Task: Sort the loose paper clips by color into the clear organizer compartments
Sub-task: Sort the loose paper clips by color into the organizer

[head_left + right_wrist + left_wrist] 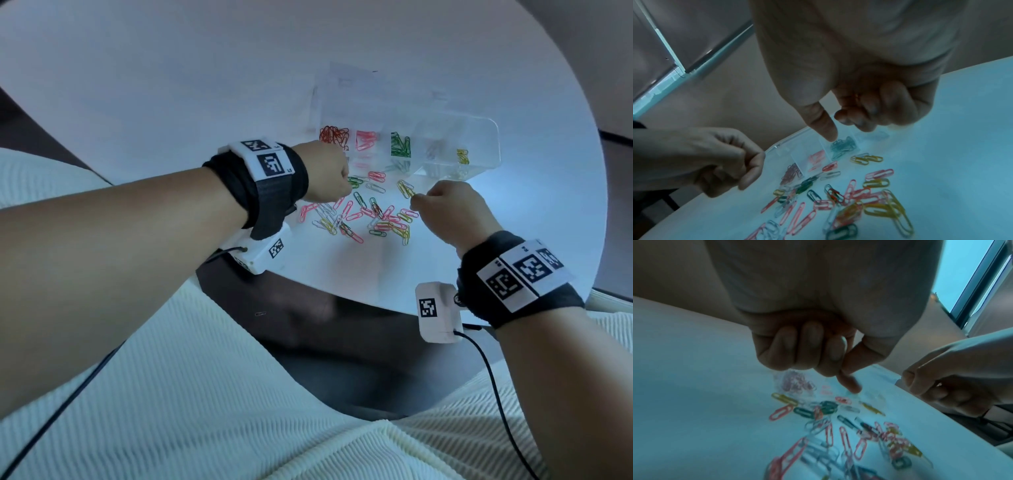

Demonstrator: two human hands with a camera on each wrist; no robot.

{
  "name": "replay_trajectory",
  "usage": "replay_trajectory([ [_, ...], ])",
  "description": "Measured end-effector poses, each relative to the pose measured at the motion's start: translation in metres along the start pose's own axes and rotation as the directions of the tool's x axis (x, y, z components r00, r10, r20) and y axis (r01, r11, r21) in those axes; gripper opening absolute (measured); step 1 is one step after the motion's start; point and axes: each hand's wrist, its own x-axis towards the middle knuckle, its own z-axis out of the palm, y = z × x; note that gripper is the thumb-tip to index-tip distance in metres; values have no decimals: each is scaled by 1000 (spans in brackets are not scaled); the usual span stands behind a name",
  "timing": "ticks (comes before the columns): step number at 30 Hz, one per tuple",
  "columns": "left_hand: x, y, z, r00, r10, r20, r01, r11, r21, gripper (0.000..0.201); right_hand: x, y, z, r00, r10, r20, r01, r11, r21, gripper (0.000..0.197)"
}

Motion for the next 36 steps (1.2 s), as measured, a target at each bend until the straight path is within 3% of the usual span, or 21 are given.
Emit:
replay_trajectory([
  [3,3,5,-11,997,31,-71,-34,998,-48,13,-1,-16,-6,998,-59,-17,59,997,47,15],
  [7,4,3,-27,983,25,-180,-67,971,-231,33,5,-51,-4,985,-153,-75,169,933,317,12],
  [10,3,-4,-33,973,6,-231,-69,962,-266,38,12,-77,3,977,-200,-80,214,873,438,15],
  [14,6,-12,-30,965,-29,-259,-58,945,-323,35,20,-99,10,980,-196,-36,180,793,582,19],
  [17,10,-17,-32,932,-68,-355,-71,928,-364,19,27,-103,12,982,-185,43,111,743,660,29],
  [20,10,-20,-35,888,-94,-450,-83,930,-358,7,28,-95,10,972,-216,87,126,801,585,37],
  [26,15,-25,-32,846,-130,-517,-70,934,-349,16,16,-55,2,949,-227,-217,312,763,566,20],
  [31,11,-18,-26,883,-47,-466,-141,922,-361,33,-3,-21,14,970,-205,-127,241,802,547,23],
  [34,2,-8,-27,864,43,-501,-172,962,-214,20,-7,-9,26,971,-222,-92,240,875,420,22],
  [36,-5,0,-27,891,59,-451,-144,977,-157,15,-8,-7,34,954,-293,-58,298,921,252,20],
])
